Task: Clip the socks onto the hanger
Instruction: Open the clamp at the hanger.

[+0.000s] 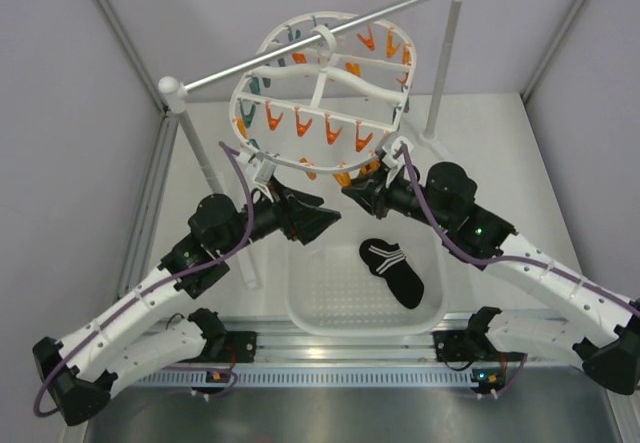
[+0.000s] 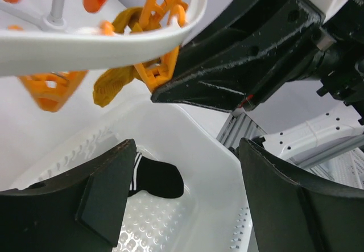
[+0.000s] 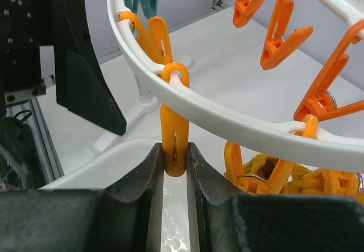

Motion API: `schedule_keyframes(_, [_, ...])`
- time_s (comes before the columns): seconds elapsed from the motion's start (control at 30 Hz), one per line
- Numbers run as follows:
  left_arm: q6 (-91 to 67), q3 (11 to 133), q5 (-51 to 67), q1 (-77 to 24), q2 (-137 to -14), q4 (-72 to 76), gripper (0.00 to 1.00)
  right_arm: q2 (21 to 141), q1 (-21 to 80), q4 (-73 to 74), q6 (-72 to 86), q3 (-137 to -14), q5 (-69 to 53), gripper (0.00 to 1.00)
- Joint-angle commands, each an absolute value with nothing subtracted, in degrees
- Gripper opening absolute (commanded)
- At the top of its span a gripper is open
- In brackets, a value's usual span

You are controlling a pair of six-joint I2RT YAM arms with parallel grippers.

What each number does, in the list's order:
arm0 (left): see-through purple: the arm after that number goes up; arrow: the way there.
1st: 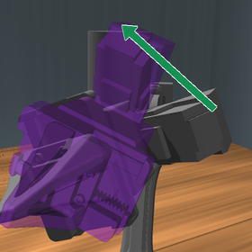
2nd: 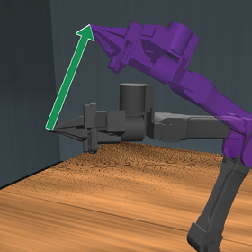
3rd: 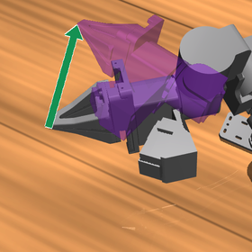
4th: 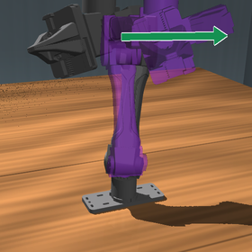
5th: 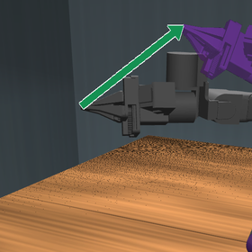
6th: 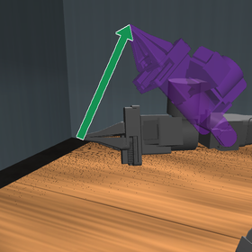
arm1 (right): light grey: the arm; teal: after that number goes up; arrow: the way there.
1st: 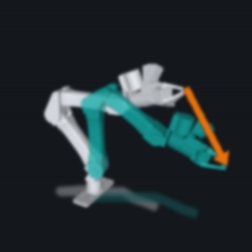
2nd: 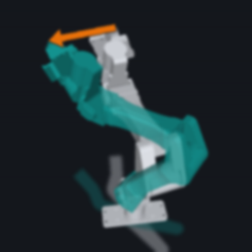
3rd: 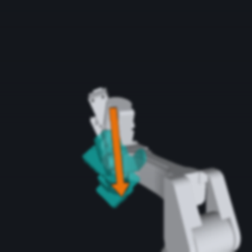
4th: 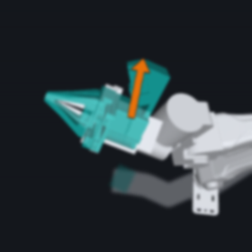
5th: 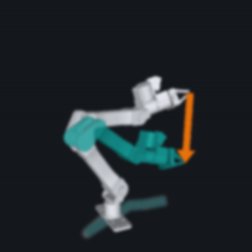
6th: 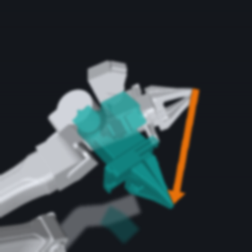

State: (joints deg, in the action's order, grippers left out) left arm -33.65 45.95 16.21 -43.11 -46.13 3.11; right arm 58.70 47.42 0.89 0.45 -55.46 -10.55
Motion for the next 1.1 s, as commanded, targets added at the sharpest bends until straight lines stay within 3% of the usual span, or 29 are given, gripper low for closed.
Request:
schedule_keyframes(0.0, [-31.82, 43.86, 11.45, -46.92, -46.58, 11.25, 0.78, 59.59, 48.08, -2.02, 2.11, -54.84, -9.32, 0.0])
schedule_keyframes(0.6, [-34.18, 49.04, -11.33, -50.01, -55.1, 18.1, 0.79, 58.45, 48.25, -3.16, 2.11, -53.61, -8.96, 0.0])
schedule_keyframes(1.07, [-39.11, 50.98, -9.93, -50.01, -58.62, 18.28, 0.75, 57.66, 48.96, -3.69, 2.02, -53.79, -8.7, 0.0])
